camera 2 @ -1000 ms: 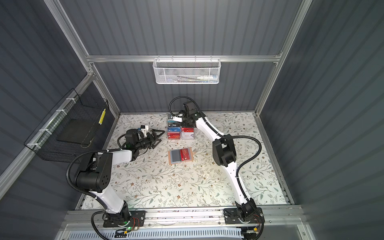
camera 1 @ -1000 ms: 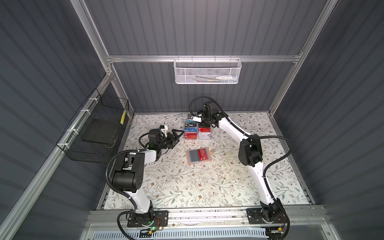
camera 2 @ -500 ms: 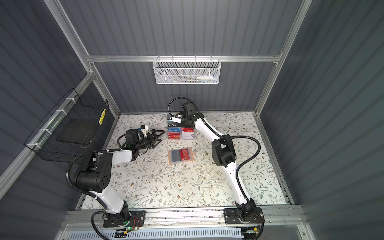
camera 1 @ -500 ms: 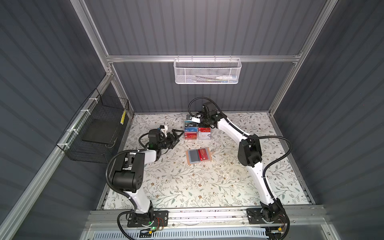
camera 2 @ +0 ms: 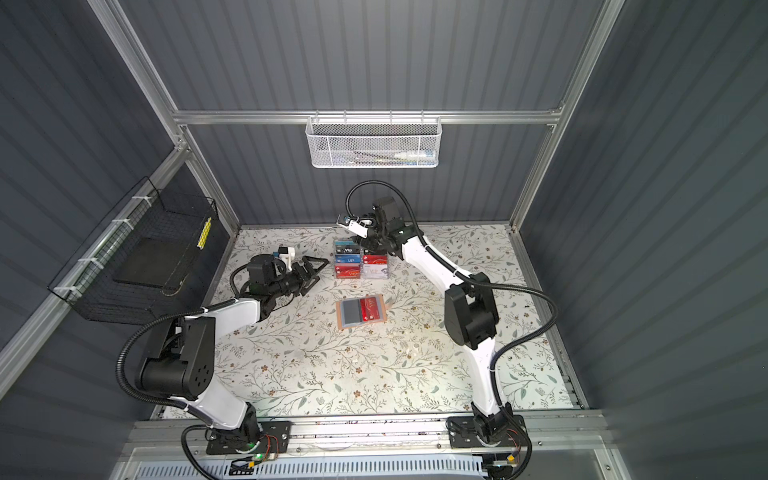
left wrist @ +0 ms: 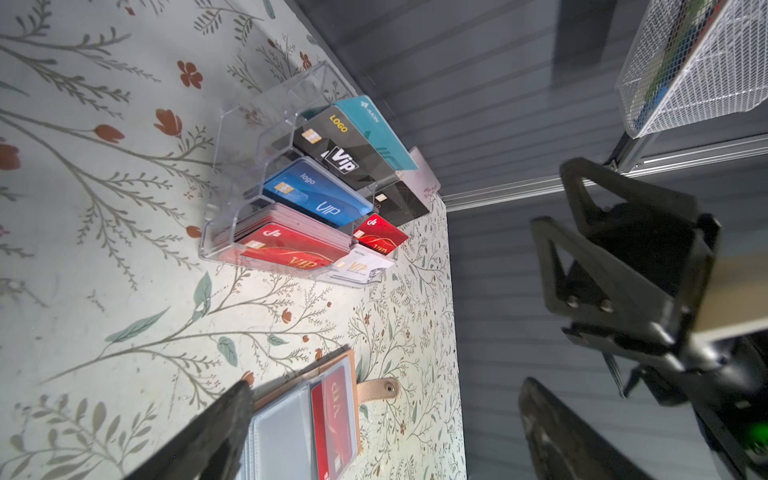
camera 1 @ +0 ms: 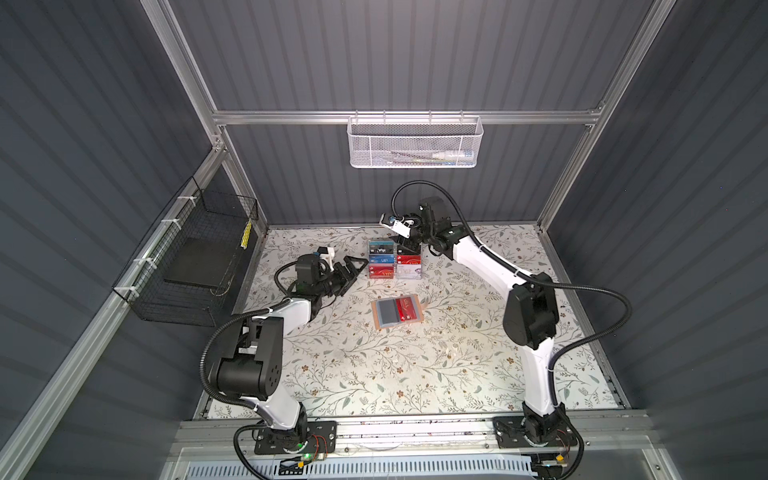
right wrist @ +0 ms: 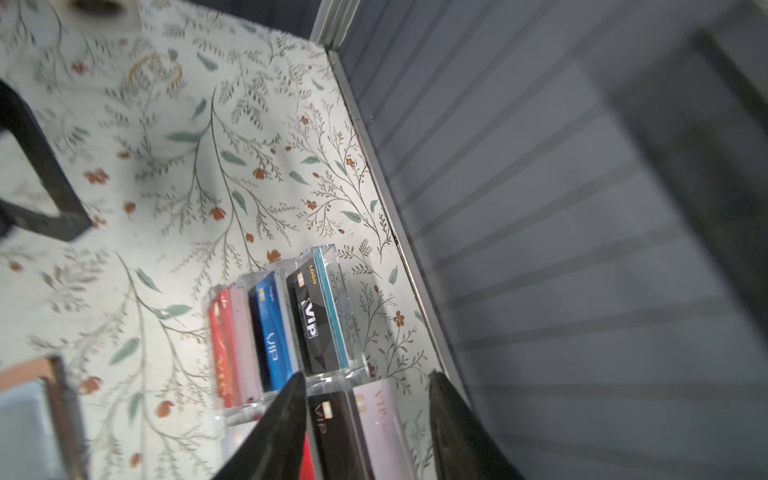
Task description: Take the credit cards out of the card holder
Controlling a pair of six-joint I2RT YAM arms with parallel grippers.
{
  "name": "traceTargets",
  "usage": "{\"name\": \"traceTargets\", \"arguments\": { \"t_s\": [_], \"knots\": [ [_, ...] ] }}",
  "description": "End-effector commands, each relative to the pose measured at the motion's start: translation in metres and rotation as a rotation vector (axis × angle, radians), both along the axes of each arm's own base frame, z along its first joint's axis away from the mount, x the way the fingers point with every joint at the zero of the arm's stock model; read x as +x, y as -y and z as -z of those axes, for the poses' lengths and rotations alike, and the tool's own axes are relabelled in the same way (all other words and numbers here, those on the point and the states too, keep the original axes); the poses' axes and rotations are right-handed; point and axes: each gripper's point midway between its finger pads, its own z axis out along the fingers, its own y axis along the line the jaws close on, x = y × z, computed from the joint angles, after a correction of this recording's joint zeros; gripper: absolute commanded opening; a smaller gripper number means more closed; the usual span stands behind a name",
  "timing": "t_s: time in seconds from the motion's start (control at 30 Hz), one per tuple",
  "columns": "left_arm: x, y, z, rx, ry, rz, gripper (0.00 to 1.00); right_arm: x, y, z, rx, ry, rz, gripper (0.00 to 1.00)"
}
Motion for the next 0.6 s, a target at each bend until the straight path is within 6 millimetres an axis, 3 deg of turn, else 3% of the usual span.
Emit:
{"name": "traceTargets", "arguments": {
  "t_s": [0.0,0.1,0.13,0.4,0.57],
  "knots": [
    [0.006,0.003,-0.017,0.085,0.052,0.002,1.00,-0.013,0.006,-0.031,0.133,0.008,0.044,0.68],
    [0.014,0.007,-0.025,0.122,0.074,0.004,1.00,-0.028,0.019,-0.036,0.175,-0.002,0.082,0.96],
    [0.018,0.009,-0.027,0.126,0.080,0.005,1.00,-0.033,0.025,-0.036,0.185,-0.007,0.102,0.99],
    [0.056,0.032,-0.039,0.123,0.131,0.029,1.00,-0.068,0.065,-0.017,0.228,-0.078,0.222,0.99],
    [0.080,0.057,-0.026,0.113,0.118,0.054,1.00,-0.084,0.087,-0.018,0.331,-0.112,0.315,0.99]
  ]
}}
